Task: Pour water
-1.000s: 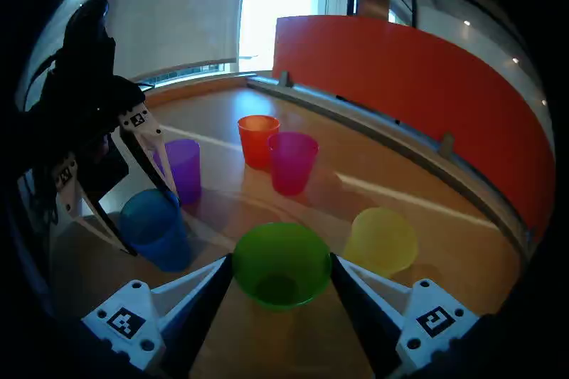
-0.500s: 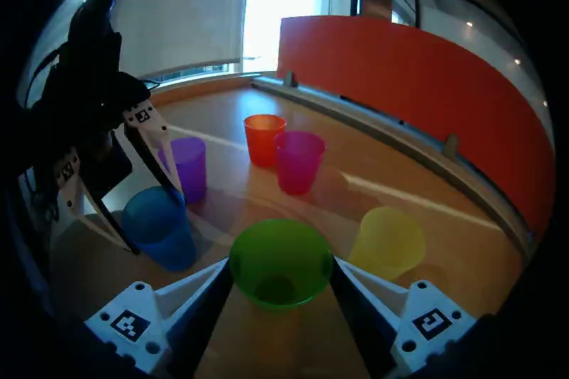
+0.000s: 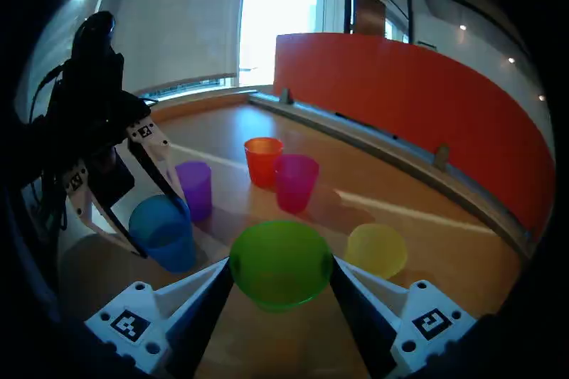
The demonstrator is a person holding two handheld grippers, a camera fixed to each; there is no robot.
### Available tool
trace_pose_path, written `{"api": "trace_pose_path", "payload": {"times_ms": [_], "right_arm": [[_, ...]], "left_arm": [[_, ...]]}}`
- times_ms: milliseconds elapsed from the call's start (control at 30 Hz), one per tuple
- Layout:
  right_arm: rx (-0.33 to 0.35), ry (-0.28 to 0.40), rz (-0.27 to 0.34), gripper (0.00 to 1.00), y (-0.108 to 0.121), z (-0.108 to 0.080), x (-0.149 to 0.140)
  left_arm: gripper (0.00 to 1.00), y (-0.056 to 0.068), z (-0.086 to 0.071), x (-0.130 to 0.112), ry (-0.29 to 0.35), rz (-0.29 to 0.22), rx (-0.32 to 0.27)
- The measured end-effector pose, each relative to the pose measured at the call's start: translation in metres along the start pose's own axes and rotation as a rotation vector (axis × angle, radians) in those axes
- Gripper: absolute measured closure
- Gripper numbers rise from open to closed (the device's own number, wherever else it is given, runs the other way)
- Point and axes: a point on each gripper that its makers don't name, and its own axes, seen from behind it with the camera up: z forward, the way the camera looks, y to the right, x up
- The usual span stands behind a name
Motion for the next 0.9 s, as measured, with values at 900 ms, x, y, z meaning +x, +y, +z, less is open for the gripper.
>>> {"api": "trace_pose_path", "payload": {"times_ms": [900], "right_arm": [[-0.014,0.145,-0.035,0.07,-0.027,-0.051,0.059]], "left_arm": [[0.12,-0.003,-0.061,0.053,0.182,-0.038,0.116]]}}
